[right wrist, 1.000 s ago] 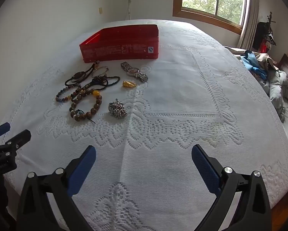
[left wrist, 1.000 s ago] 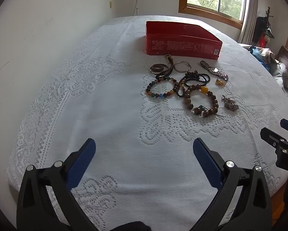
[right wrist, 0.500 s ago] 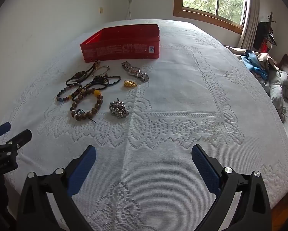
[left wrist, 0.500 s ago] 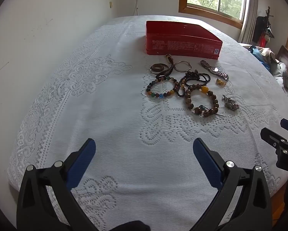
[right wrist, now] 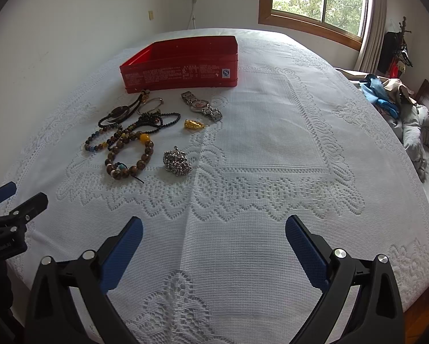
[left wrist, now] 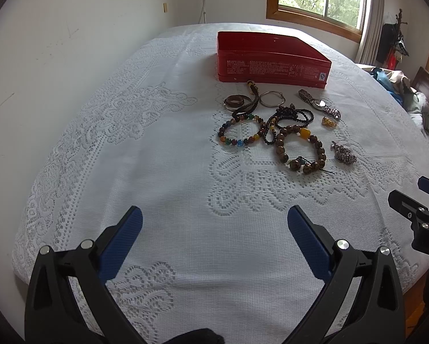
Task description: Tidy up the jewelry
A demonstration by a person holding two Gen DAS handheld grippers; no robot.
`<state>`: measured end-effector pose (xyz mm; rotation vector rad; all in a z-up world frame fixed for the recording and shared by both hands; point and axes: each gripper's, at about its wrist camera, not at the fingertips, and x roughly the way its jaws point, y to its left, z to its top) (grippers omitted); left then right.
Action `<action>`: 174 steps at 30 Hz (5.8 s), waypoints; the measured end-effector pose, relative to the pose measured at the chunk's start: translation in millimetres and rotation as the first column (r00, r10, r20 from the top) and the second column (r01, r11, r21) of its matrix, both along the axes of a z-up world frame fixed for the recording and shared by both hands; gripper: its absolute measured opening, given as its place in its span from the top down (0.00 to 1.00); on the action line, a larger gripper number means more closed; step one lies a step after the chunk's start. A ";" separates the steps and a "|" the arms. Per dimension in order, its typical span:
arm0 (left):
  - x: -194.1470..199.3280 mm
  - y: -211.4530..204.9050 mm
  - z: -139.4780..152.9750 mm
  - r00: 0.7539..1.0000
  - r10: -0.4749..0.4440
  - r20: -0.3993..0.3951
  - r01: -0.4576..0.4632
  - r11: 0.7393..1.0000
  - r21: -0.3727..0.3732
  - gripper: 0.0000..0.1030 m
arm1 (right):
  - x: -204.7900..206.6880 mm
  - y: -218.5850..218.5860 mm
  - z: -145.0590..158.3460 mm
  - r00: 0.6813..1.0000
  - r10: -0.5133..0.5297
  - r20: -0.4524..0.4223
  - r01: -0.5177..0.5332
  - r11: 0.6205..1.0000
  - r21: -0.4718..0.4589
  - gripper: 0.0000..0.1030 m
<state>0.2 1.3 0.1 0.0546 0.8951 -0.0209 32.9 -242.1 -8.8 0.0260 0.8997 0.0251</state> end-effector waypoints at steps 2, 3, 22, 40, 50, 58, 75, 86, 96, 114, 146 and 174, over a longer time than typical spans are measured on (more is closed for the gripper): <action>0.5 1.3 0.9 1.000 0.000 0.000 0.000 1.000 0.001 0.03 | -0.3 0.9 0.0 1.000 0.000 0.000 0.000 1.000 0.000 0.04; 0.5 1.3 0.9 1.000 0.000 0.000 0.000 1.000 0.001 0.03 | -0.4 1.5 0.0 1.000 0.000 0.000 0.000 1.000 -0.001 0.04; -0.5 1.4 0.8 1.000 0.002 0.003 -0.002 1.000 0.005 0.03 | -2.1 4.1 1.3 1.000 0.001 0.000 -0.001 1.000 0.002 0.04; 0.4 1.9 0.5 1.000 0.003 0.000 -0.003 1.000 0.006 0.03 | -2.3 8.2 0.1 1.000 0.005 0.002 -0.005 1.000 -0.003 0.04; 0.7 2.1 0.9 1.000 0.004 0.003 -0.004 1.000 0.008 0.03 | -2.0 7.6 0.5 1.000 0.005 0.001 -0.005 1.000 -0.002 0.04; 1.2 2.9 1.4 1.000 0.005 0.002 -0.005 1.000 0.009 0.03 | 0.0 13.1 2.2 1.000 0.012 -0.002 -0.012 1.000 -0.003 0.04; 36.4 19.9 -1.3 0.997 -0.026 -0.068 0.021 0.997 -0.080 0.03 | 27.4 1.8 14.3 0.998 0.067 -0.009 -0.067 0.998 0.011 0.04; 117.8 23.3 11.6 0.993 -0.027 -0.117 0.012 0.992 -0.126 0.08 | 98.0 -21.4 26.1 0.989 0.139 -0.052 -0.129 0.979 0.158 0.04; 214.1 -19.9 4.5 0.977 -0.092 -0.193 0.062 0.986 -0.155 0.29 | 178.2 -18.9 25.1 0.978 0.175 -0.112 -0.149 0.966 0.212 0.34; 297.0 -73.9 -36.8 0.946 -0.121 -0.302 0.078 0.986 -0.151 0.45 | 233.3 3.9 -28.6 0.935 0.271 -0.227 -0.253 0.962 0.104 0.62; 242.3 -58.8 49.8 0.985 -0.168 -0.048 0.149 0.951 -0.269 0.90 | 206.9 -36.7 35.6 0.943 0.313 -0.111 -0.268 0.915 0.301 0.69; 392.2 -88.2 53.2 0.989 -0.150 -0.012 0.138 0.936 -0.324 0.90 | 359.8 -21.7 73.5 0.978 0.197 -0.073 -0.178 0.962 0.205 0.70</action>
